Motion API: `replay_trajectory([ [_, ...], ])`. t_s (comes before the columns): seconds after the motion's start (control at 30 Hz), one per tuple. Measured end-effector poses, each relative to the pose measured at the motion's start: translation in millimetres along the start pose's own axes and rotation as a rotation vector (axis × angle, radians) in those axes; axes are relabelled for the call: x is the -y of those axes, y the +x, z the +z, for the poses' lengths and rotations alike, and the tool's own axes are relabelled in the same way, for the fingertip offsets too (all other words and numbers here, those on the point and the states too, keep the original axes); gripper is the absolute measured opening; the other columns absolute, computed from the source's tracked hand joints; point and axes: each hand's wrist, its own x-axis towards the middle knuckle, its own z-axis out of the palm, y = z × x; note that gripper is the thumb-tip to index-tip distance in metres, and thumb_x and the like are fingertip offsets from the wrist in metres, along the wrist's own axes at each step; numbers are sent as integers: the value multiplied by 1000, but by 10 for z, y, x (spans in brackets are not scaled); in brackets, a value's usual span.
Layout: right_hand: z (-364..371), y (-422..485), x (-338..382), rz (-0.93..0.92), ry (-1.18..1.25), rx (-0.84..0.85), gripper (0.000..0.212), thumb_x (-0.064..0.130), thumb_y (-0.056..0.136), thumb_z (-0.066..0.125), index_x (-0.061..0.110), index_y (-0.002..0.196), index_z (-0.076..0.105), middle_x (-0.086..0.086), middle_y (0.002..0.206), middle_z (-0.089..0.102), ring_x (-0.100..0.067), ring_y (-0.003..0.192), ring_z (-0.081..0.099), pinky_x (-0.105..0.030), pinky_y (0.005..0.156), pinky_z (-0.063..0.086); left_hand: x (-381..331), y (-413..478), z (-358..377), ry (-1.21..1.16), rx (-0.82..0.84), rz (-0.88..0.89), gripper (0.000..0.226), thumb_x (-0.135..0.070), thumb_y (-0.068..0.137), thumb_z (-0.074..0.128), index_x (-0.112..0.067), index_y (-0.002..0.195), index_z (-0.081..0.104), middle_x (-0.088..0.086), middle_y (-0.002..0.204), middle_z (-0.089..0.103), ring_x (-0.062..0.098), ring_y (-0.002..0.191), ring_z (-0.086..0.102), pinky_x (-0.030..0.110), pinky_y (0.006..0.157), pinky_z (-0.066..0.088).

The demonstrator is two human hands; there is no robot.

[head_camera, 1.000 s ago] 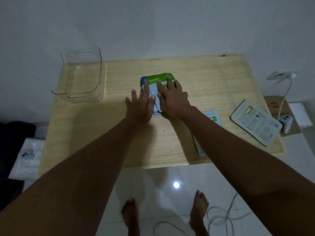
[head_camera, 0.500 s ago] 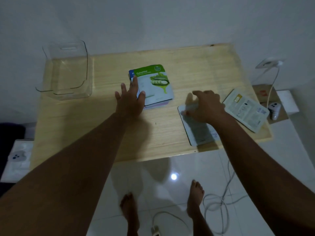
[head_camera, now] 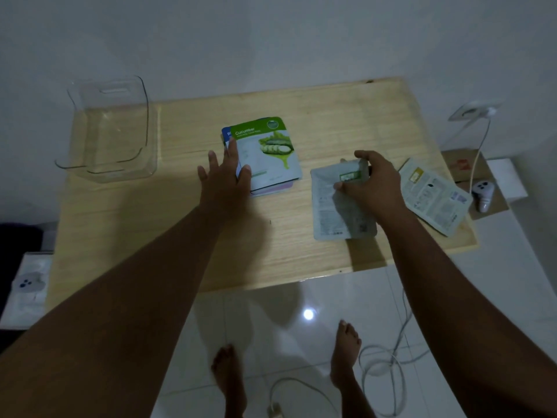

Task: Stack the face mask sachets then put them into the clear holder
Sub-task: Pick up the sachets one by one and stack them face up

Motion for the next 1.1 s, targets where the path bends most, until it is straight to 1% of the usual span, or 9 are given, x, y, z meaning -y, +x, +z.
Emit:
replay_trajectory([
  [0.1,-57,110,210,-114,47,-26,57,13,78,78,20,131,60,-5,119,66,-13,95,61,-30,89,55,4,3,-4,10,2,-4,73,-42,90,23,-19,156,4,14,163,16,37,150,2,57,119,-3],
  [0.2,-39,283,601,-234,12,-43,59,4,78,69,19,135,59,-7,130,63,-14,104,62,-4,85,40,1,10,-12,15,20,-5,74,-43,89,22,-19,157,3,17,162,15,37,150,1,56,119,-3],
  [0.27,105,394,912,-314,-4,-49,60,7,74,65,15,133,60,-9,128,65,-18,106,64,1,84,33,7,14,-16,21,25,-1,74,-43,89,22,-19,157,3,18,162,15,37,150,1,57,118,-2],
  [0.43,682,500,1483,-311,-10,120,67,18,80,69,14,143,48,-14,128,62,-23,103,65,-23,93,49,4,2,-11,13,9,17,67,-38,97,28,-19,156,3,15,163,15,37,150,0,56,118,-2],
  [0.6,1020,463,1567,-378,27,182,50,34,97,57,8,140,51,-13,139,58,-26,124,57,-32,107,42,52,11,-10,67,24,56,77,-16,89,46,-14,156,9,7,164,11,41,150,1,61,117,2],
  [0.73,1043,384,1132,-528,-232,166,35,28,95,49,22,126,63,-8,129,62,-31,122,55,-52,96,47,87,41,-2,88,39,60,71,-15,91,43,-13,155,14,7,164,12,44,149,4,64,116,5],
  [0.83,1118,314,845,-546,-474,288,42,35,101,38,26,142,46,-9,156,35,-34,145,28,-73,101,29,67,20,-8,39,32,59,68,-16,94,31,-14,156,2,9,165,6,44,148,4,65,115,5],
  [0.93,1177,293,735,-544,-502,292,49,37,106,29,27,154,29,-5,166,14,-32,153,8,-76,106,19,45,-56,-45,-160,-32,48,63,-24,100,20,-21,154,-11,9,165,6,40,149,6,62,117,3],
  [1.1,1208,283,690,-513,-479,307,50,36,107,27,28,156,22,-2,168,6,-30,154,1,-72,110,22,181,-13,-28,-93,35,117,68,-38,91,10,-23,156,5,11,164,10,41,150,-1,59,118,-4],
])
